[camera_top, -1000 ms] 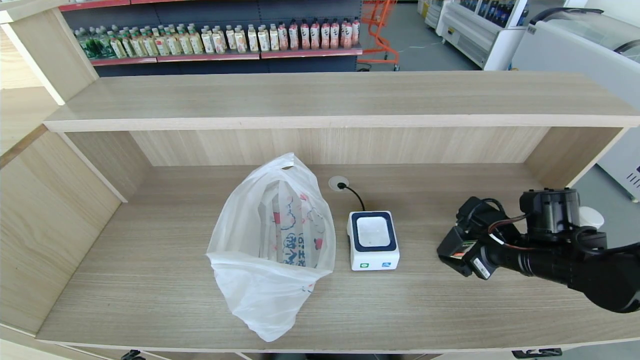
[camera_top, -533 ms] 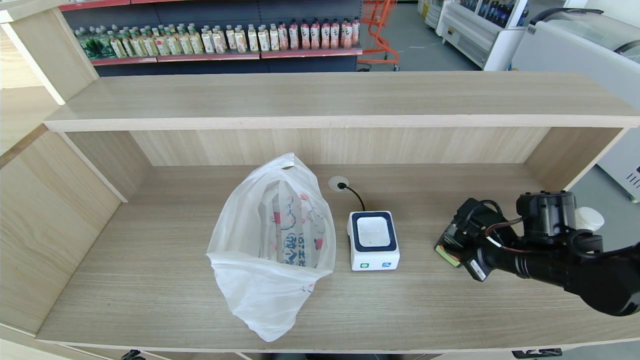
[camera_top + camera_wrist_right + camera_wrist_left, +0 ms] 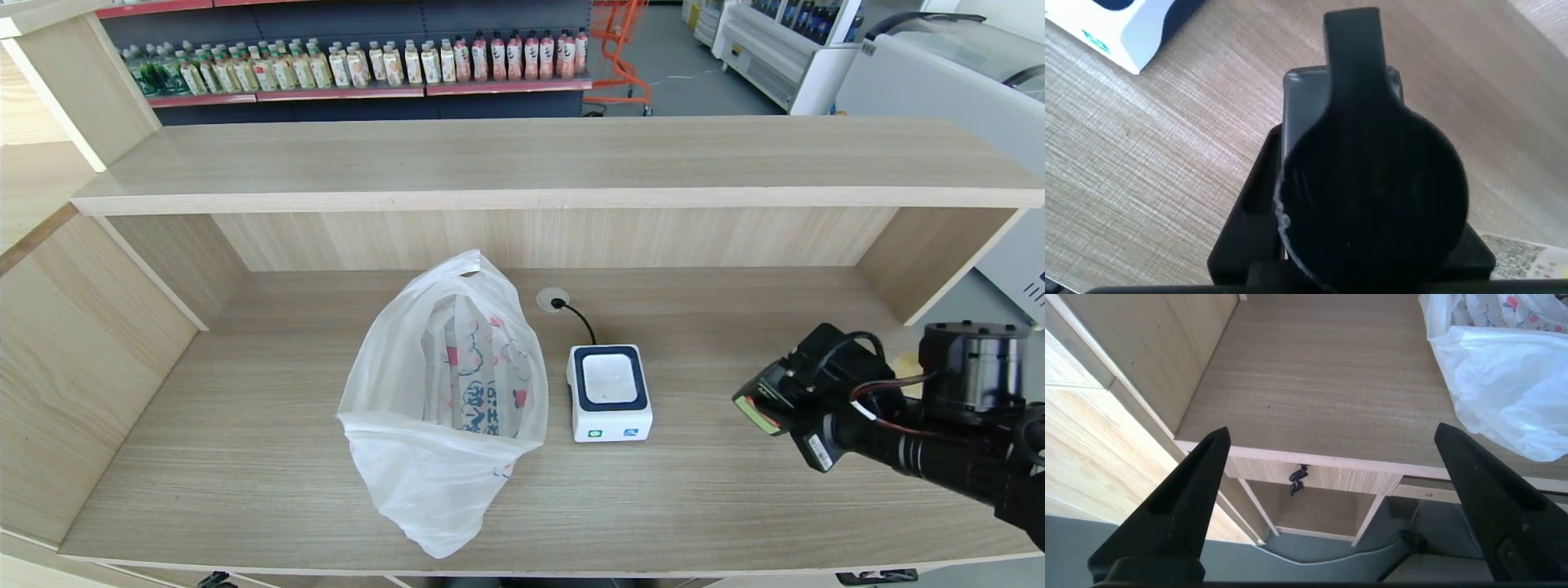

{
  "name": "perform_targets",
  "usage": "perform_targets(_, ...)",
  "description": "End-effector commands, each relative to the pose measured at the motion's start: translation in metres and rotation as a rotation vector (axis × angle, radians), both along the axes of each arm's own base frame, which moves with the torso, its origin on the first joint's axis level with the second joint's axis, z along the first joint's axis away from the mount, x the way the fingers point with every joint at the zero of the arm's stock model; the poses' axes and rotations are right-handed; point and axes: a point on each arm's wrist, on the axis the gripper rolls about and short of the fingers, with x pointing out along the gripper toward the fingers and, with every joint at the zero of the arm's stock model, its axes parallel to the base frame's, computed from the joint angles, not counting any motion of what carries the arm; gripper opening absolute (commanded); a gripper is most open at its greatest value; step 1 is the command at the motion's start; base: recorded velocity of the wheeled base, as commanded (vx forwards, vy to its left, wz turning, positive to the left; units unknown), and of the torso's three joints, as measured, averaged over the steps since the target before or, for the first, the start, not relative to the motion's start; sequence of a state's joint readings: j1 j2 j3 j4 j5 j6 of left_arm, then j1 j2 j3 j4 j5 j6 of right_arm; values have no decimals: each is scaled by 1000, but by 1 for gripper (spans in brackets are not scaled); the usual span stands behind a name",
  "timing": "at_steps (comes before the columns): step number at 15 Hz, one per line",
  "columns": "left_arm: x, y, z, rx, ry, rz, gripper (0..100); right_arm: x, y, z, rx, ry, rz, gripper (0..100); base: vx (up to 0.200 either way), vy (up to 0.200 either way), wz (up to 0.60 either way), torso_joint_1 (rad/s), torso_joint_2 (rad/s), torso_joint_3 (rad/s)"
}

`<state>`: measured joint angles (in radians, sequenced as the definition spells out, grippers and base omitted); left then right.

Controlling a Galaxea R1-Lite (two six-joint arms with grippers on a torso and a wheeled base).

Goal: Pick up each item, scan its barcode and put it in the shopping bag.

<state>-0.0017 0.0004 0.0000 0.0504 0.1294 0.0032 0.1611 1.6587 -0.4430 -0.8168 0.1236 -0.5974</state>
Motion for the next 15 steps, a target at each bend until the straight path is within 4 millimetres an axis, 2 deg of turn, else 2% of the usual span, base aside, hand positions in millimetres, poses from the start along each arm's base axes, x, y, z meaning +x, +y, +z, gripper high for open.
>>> perform_targets(1, 0, 0, 0, 0, 0, 1, 100, -28, -5, 38, 46, -151, -9, 0, 0, 0, 0, 0, 0, 0)
perform_targets(3, 0, 0, 0, 0, 0, 1, 100, -42, -4, 55, 25, -242, 22, 0, 0, 0, 0, 0, 0, 0)
perform_targets(5, 0, 0, 0, 0, 0, 1, 100, -49, -2, 60, -57, -292, 61, 0, 0, 0, 0, 0, 0, 0)
perform_targets(7, 0, 0, 0, 0, 0, 0, 100, -52, -2, 65, -216, -395, 150, 0, 0, 0, 0, 0, 0, 0)
perform_targets(9, 0, 0, 0, 0, 0, 1, 100, -55, 3, 67, -440, -584, 496, 0, 0, 0, 0, 0, 0, 0)
perform_targets(11, 0, 0, 0, 0, 0, 0, 100, -56, 7, 67, -721, -857, 778, 0, 0, 0, 0, 0, 0, 0)
perform_targets(14, 0, 0, 0, 0, 0, 1, 100, -58, 16, 56, -1016, -1208, 1032, 0, 0, 0, 0, 0, 0, 0)
perform_targets(15, 0, 0, 0, 0, 0, 1, 100, -59, 18, 50, -1101, -1254, 1082, 0, 0, 0, 0, 0, 0, 0)
